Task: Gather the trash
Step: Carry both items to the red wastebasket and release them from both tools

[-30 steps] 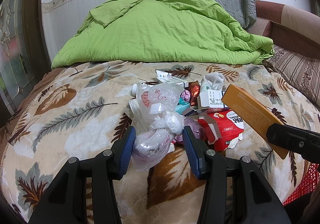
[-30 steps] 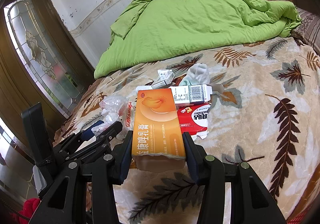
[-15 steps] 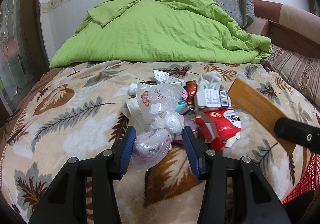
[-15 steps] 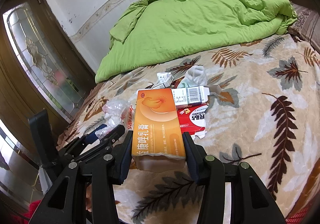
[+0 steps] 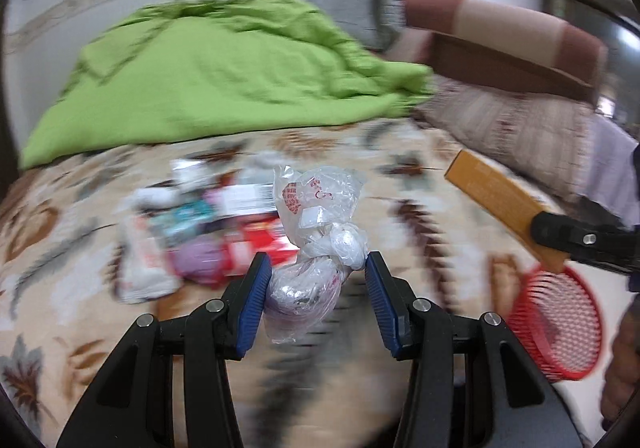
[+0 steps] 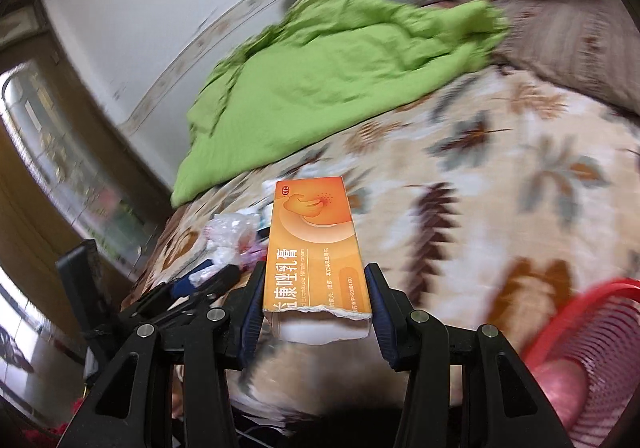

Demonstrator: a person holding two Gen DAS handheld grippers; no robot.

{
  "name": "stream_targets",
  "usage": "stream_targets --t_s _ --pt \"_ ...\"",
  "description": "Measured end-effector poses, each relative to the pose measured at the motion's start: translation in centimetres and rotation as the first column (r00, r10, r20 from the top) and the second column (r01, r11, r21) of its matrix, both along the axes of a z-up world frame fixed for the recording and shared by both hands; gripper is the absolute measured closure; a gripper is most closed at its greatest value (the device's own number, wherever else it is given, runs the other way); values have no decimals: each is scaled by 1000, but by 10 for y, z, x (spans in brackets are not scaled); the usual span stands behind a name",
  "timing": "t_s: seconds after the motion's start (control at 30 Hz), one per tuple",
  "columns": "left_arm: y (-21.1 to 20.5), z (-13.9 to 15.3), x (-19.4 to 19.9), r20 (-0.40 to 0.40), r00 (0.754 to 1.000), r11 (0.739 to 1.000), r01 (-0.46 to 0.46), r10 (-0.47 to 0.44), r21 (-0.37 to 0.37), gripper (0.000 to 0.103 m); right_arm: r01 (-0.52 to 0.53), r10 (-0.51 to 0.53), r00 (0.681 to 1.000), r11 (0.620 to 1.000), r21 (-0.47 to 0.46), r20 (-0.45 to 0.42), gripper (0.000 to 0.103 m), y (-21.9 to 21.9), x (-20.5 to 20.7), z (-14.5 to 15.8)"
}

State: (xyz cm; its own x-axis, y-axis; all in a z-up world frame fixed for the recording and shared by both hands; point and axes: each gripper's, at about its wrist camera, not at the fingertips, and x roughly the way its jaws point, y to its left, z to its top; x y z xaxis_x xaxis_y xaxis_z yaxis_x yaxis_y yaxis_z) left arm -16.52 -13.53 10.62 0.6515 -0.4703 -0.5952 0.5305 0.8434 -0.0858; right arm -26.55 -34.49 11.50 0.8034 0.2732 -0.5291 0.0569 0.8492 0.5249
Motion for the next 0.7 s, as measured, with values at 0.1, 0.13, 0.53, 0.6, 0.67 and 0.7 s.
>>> stream_targets --t_s 0.1,0.13,0.53,0.6,0.67,0.7 --pt "-34 11 -15 -33 992 992 125 -126 -23 56 90 -90 996 996 -2 -7 52 -35 -35 4" --pt "-49 15 -23 -37 984 985 171 -172 -26 56 121 -121 993 993 -3 -13 52 -46 -48 5" --pt "-193 2 -103 -228 822 848 529 -522 -36 55 399 -393 908 917 13 -147 49 -139 -156 -33" --pt "-206 -3 -111 -242 814 841 541 -528 -18 50 409 -401 901 913 13 -166 49 -145 -161 -37" --pt "-211 -4 -116 -253 808 838 546 -532 -18 41 424 -417 892 906 3 -177 43 -149 -165 -39" --pt "-208 -3 -118 -253 811 841 540 -527 -19 33 429 -423 889 903 0 -175 41 -151 -169 -39"
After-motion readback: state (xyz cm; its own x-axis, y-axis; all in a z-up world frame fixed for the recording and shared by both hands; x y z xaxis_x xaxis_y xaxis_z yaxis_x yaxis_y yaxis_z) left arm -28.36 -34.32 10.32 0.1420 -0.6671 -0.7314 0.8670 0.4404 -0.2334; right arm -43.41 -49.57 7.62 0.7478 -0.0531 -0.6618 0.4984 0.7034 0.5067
